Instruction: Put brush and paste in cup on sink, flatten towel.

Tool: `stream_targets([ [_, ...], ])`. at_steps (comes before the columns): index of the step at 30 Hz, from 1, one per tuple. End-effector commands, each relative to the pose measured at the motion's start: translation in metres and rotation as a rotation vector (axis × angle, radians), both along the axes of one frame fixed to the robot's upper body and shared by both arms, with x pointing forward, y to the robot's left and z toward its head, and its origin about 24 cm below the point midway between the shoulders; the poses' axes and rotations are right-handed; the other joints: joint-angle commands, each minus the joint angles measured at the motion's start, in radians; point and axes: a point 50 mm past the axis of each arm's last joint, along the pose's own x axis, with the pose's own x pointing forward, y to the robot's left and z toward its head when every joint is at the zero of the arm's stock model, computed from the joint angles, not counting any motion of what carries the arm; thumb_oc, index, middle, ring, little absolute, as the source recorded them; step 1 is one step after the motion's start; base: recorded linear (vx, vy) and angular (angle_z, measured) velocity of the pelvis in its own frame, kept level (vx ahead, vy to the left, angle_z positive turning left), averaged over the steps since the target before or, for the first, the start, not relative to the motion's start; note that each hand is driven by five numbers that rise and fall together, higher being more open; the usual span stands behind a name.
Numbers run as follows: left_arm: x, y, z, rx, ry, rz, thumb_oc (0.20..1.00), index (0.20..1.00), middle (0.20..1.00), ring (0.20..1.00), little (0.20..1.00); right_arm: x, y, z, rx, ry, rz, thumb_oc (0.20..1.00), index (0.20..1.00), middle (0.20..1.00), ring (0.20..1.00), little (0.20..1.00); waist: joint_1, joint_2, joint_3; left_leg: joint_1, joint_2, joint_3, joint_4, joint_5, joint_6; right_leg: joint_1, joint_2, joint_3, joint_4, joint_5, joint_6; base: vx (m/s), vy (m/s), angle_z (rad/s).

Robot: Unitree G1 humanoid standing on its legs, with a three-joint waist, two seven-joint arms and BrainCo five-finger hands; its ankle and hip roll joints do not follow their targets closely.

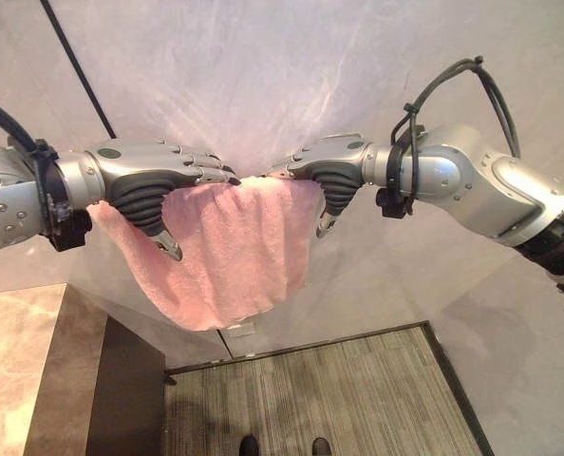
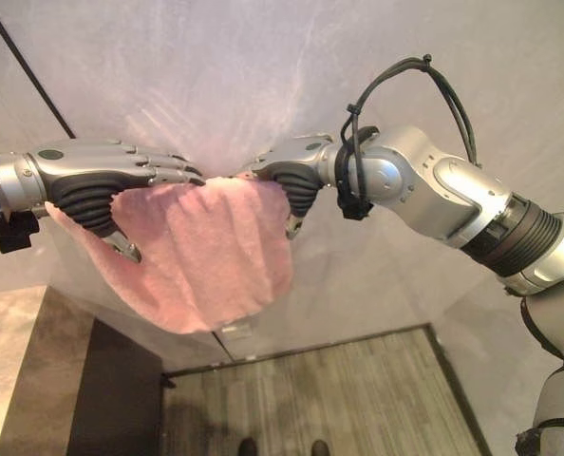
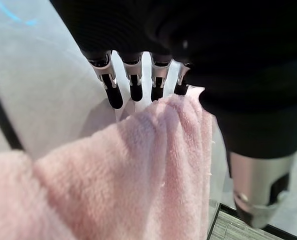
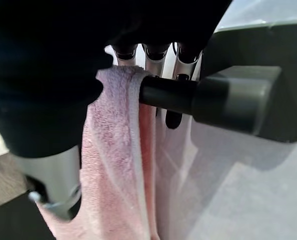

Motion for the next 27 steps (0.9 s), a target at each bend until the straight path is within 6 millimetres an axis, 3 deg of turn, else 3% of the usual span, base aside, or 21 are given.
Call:
stream_targets([
  [1,0.003,0.031,0.014,0.105,-0.085,0.197,0.373,0.373,0.373,0.373,0.373,-0.002,-0.014,-0.006,-0.072,-0.04,-0.026,0.388,0.388,0.388,0.388,0.388,0.057,-0.051,0.029,0.026,-0.009,0.008,0.007,-0.029,-0.017,-0.018,-0.095,-0.046,-0.001,0.051,0.081,0.0,0.0,0.0],
  [2,0.004,0.031,0.014,0.103,-0.09,0.198,0.373,0.373,0.373,0.373,0.373,-0.002,-0.014,-0.005,-0.074,-0.049,-0.027,0.266,0.266,0.266,0.266,0.266,0.056,-0.052,0.029,0.027,-0.009,0.008,0.007,-0.03,-0.016,-0.018,-0.096,-0.046,-0.001,0.051,0.081,0.0,0.0,0.0],
  [3,0.003,0.032,0.015,0.109,-0.107,0.201,0.304,0.304,0.304,0.304,0.304,-0.002,-0.017,-0.004,-0.075,-0.063,-0.035,0.2,0.2,0.2,0.2,0.2,0.055,-0.05,0.028,0.028,-0.009,0.009,0.007,-0.031,-0.015,-0.018,-0.096,-0.045,-0.001,0.051,0.082,0.0,0.0,0.0],
  [5,0.003,0.038,0.015,0.126,-0.134,0.229,0.385,0.385,0.385,0.385,0.385,-0.004,-0.025,-0.003,-0.068,-0.069,-0.053,0.2,0.2,0.2,0.2,0.2,0.055,-0.047,0.023,0.032,-0.01,0.013,0.007,-0.034,-0.013,-0.017,-0.097,-0.041,-0.001,0.05,0.083,0.0,0.0,0.0],
  [8,0.003,0.043,0.016,0.132,-0.148,0.253,0.423,0.423,0.423,0.423,0.423,-0.003,-0.032,-0.004,-0.06,-0.066,-0.077,0.2,0.2,0.2,0.2,0.2,0.055,-0.044,0.021,0.034,-0.009,0.015,0.007,-0.036,-0.013,-0.016,-0.097,-0.04,-0.001,0.05,0.083,0.0,0.0,0.0],
  [10,0.004,0.049,0.015,0.133,-0.157,0.282,0.573,0.573,0.573,0.573,0.573,-0.002,-0.041,-0.008,-0.057,-0.053,-0.107,0.2,0.2,0.2,0.2,0.2,0.057,-0.041,0.017,0.037,-0.008,0.017,0.007,-0.038,-0.013,-0.015,-0.097,-0.038,-0.001,0.048,0.083,0.0,0.0,0.0],
  [11,0.003,0.051,0.014,0.135,-0.162,0.29,0.73,0.73,0.73,0.73,0.73,-0.002,-0.044,-0.009,-0.056,-0.047,-0.113,0.2,0.2,0.2,0.2,0.2,0.058,-0.039,0.017,0.038,-0.008,0.018,0.007,-0.038,-0.013,-0.015,-0.096,-0.037,-0.001,0.048,0.083,0.0,0.0,0.0],
  [13,0.003,0.056,0.013,0.134,-0.166,0.308,0.762,0.762,0.762,0.762,0.762,-0.001,-0.048,-0.013,-0.059,-0.033,-0.127,0.2,0.2,0.2,0.2,0.2,0.059,-0.036,0.016,0.039,-0.007,0.018,0.008,-0.039,-0.013,-0.015,-0.096,-0.037,-0.001,0.047,0.083,0.0,0.0,0.0],
  [15,0.001,0.063,0.009,0.132,-0.162,0.335,0.896,0.896,0.896,0.896,0.896,-0.001,-0.055,-0.02,-0.067,-0.01,-0.149,0.2,0.2,0.2,0.2,0.2,0.059,-0.029,0.017,0.04,-0.006,0.02,0.008,-0.04,-0.013,-0.015,-0.095,-0.036,-0.002,0.044,0.082,0.0,0.0,0.0],
  [19,-0.002,0.067,0.006,0.121,-0.156,0.349,0.947,0.947,0.947,0.947,0.947,-0.001,-0.057,-0.022,-0.074,-0.001,-0.157,0.2,0.2,0.2,0.2,0.2,0.054,-0.023,0.018,0.04,-0.005,0.02,0.008,-0.039,-0.013,-0.015,-0.095,-0.036,-0.002,0.044,0.081,0.0,0.0,0.0],
  [20,-0.005,0.068,0.006,0.117,-0.161,0.352,1.0,1.0,1.0,1.0,1.0,0.0,-0.058,-0.022,-0.077,-0.002,-0.164,0.2,0.2,0.2,0.2,0.2,0.051,-0.019,0.019,0.039,-0.006,0.019,0.008,-0.039,-0.013,-0.015,-0.095,-0.038,-0.002,0.044,0.081,0.0,0.0,0.0],
  [27,-0.01,0.073,0.013,0.132,-0.208,0.373,1.0,1.0,1.0,1.0,1.0,0.001,-0.059,-0.022,-0.088,-0.018,-0.171,0.2,0.2,0.2,0.2,0.2,0.042,-0.011,0.019,0.038,-0.006,0.019,0.008,-0.039,-0.013,-0.015,-0.095,-0.038,-0.002,0.044,0.082,0.0,0.0,0.0],
])
